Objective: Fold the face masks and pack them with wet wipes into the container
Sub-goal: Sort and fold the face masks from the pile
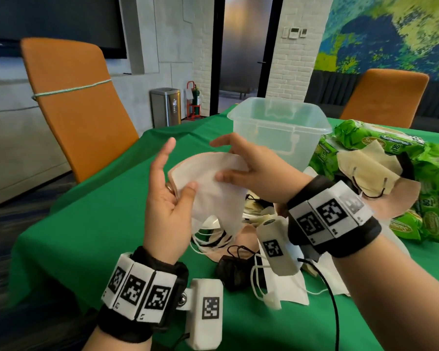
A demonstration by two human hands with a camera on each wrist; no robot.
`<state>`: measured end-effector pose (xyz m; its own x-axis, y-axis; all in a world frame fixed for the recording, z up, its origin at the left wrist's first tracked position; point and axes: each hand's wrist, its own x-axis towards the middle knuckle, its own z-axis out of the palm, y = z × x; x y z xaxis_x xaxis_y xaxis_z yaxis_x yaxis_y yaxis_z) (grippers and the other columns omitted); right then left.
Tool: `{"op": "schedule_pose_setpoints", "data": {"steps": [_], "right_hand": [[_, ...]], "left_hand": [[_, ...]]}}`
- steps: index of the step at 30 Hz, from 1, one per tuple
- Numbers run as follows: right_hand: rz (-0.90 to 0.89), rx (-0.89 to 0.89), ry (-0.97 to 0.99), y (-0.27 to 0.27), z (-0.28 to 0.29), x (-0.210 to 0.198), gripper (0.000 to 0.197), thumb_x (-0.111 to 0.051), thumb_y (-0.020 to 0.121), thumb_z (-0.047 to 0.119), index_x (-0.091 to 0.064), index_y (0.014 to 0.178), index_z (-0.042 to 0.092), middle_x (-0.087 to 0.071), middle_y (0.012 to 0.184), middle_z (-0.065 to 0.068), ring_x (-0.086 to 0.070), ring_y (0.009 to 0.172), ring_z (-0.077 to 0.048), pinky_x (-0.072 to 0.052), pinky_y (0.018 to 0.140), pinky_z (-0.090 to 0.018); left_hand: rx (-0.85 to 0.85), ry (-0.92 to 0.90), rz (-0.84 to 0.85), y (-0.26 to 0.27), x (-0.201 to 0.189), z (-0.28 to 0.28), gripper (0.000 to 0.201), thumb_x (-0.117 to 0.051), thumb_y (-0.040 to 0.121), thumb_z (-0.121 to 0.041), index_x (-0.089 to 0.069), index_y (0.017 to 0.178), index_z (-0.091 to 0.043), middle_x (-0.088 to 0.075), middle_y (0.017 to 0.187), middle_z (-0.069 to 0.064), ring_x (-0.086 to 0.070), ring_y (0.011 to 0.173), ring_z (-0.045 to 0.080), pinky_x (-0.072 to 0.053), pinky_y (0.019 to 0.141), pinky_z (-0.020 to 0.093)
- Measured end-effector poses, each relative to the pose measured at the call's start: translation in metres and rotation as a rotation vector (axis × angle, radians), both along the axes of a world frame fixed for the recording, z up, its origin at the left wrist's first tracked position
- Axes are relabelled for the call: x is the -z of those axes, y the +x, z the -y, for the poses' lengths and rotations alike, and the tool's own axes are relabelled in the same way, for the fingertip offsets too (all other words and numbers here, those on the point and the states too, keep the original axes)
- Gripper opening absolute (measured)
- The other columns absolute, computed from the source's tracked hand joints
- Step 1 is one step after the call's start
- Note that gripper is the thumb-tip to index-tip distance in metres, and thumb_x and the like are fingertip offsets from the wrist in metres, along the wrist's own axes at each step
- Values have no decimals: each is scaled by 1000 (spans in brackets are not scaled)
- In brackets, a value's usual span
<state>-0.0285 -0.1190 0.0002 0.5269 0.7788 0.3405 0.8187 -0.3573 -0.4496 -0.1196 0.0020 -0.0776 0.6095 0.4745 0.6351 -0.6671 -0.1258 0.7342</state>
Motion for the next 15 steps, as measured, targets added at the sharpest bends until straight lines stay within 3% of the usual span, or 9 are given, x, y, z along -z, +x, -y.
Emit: {"op": "schedule_pose_setpoints", "data": {"steps": [1, 3, 5, 7, 9, 11, 13, 15], "right_hand": [[-67, -25, 55, 1, 2, 0, 42, -66, 84, 19, -48, 121, 13, -53, 100, 3, -49, 94, -15, -37, 76, -24], [-111, -36, 153, 2, 3, 3, 33, -69, 81, 13, -52, 109, 11, -51, 82, 10, -49, 76, -9, -37, 66, -19], [-94, -18, 199, 3, 2, 8, 31, -73, 77, 11, -53, 101, 13, -45, 71, 14, -43, 62, -1, -33, 58, -14], [-91, 12, 222, 4, 6, 9, 33, -74, 75, 11, -51, 97, 19, -47, 67, 10, -43, 58, -2, -33, 54, -15], [-102, 79, 233, 10, 18, 6, 32, -73, 76, 12, -50, 97, 21, -54, 69, 2, -50, 63, -12, -41, 60, -23], [-65, 215, 205, 22, 40, 3, 30, -71, 78, 10, -52, 98, 22, -58, 76, 2, -56, 73, -18, -45, 71, -27], [-29, 351, 121, 37, 67, 0, 35, -71, 77, 8, -55, 102, 25, -61, 95, 0, -58, 92, -19, -46, 83, -29], [-68, 451, -45, 46, 90, -2, 50, -74, 74, 9, -53, 116, 25, -55, 117, -3, -52, 109, -20, -44, 90, -27]], "left_hand": [[20, 9, -4, -1, 1, 1, 61, -50, 87, -2, -43, 126, -47, -55, 131, -11, -57, 112, 11, -48, 93, 28], [35, 71, -36, 0, 2, 5, 52, -54, 83, -6, -56, 113, -49, -59, 124, -14, -55, 116, 14, -45, 99, 33], [17, 147, -98, 1, 3, 9, 39, -58, 80, -6, -66, 97, -41, -66, 105, -22, -59, 106, 3, -44, 96, 24], [8, 123, -164, 4, 4, 10, 33, -61, 79, -6, -71, 83, -38, -70, 92, -21, -62, 96, -1, -46, 91, 21], [-26, 79, -210, 9, 6, 8, 37, -63, 82, 0, -70, 84, -37, -71, 89, -23, -63, 94, -4, -46, 93, 22], [-55, 86, -237, 11, 7, 7, 40, -60, 84, 5, -68, 90, -34, -69, 92, -28, -60, 97, -9, -43, 95, 17], [-68, 106, -248, 11, 6, 9, 42, -59, 85, 6, -66, 93, -35, -66, 100, -27, -58, 99, -12, -40, 93, 10], [-72, 109, -254, 11, 7, 11, 42, -57, 87, 6, -65, 95, -35, -64, 105, -21, -57, 100, -13, -39, 92, 7]]}}
